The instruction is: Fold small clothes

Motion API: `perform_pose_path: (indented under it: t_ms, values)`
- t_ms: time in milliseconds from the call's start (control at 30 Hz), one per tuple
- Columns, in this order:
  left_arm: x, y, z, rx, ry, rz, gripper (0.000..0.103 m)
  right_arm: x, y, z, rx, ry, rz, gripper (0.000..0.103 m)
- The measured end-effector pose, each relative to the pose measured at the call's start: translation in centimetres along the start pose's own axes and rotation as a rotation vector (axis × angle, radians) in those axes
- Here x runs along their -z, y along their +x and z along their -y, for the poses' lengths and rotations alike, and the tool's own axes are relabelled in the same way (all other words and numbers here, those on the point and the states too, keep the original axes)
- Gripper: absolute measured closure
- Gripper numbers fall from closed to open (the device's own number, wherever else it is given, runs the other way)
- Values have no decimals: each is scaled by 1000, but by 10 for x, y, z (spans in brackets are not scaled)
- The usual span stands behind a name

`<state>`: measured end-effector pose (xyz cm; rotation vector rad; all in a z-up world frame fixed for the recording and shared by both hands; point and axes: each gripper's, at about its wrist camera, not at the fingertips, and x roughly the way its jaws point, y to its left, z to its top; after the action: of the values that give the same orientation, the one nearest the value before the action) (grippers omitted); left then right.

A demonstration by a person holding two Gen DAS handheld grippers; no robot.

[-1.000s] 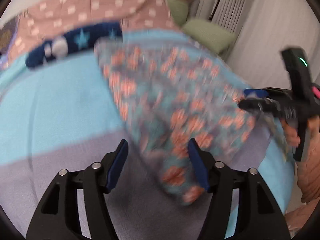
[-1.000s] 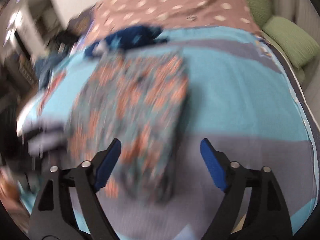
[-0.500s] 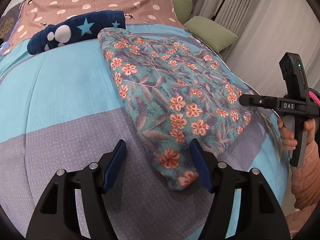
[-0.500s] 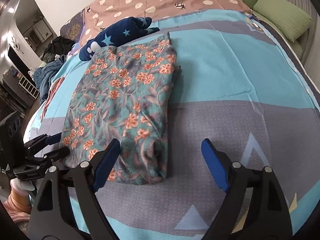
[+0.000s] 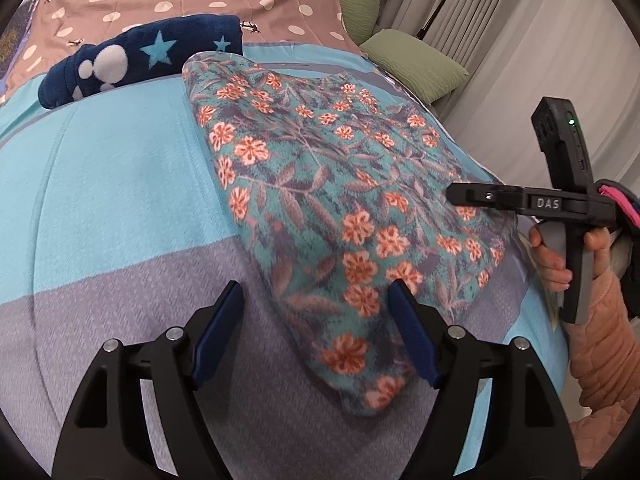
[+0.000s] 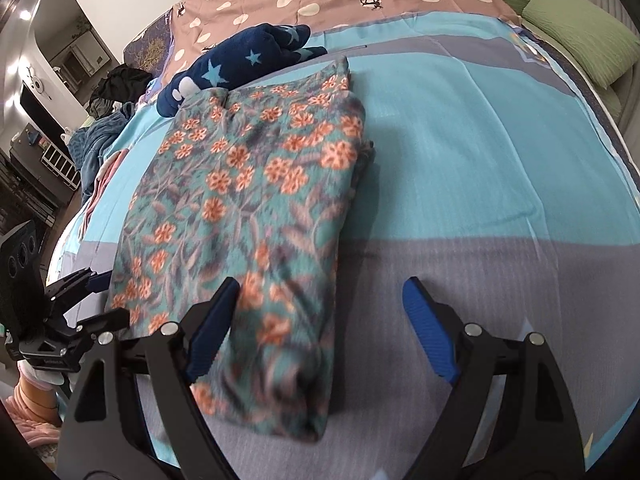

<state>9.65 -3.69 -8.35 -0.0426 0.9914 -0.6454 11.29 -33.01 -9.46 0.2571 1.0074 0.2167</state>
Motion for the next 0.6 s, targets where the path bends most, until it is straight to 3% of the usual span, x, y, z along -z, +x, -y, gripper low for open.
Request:
perform_pose_path:
  t_ms: [300, 600]
  values:
    - [-31, 18, -24, 94, -73, -1, 27, -20, 16, 5, -52, -24, 23, 21]
    - [-60, 35, -38, 139, -105, -10, 29, -42, 27, 9, -130, -65, 4, 27]
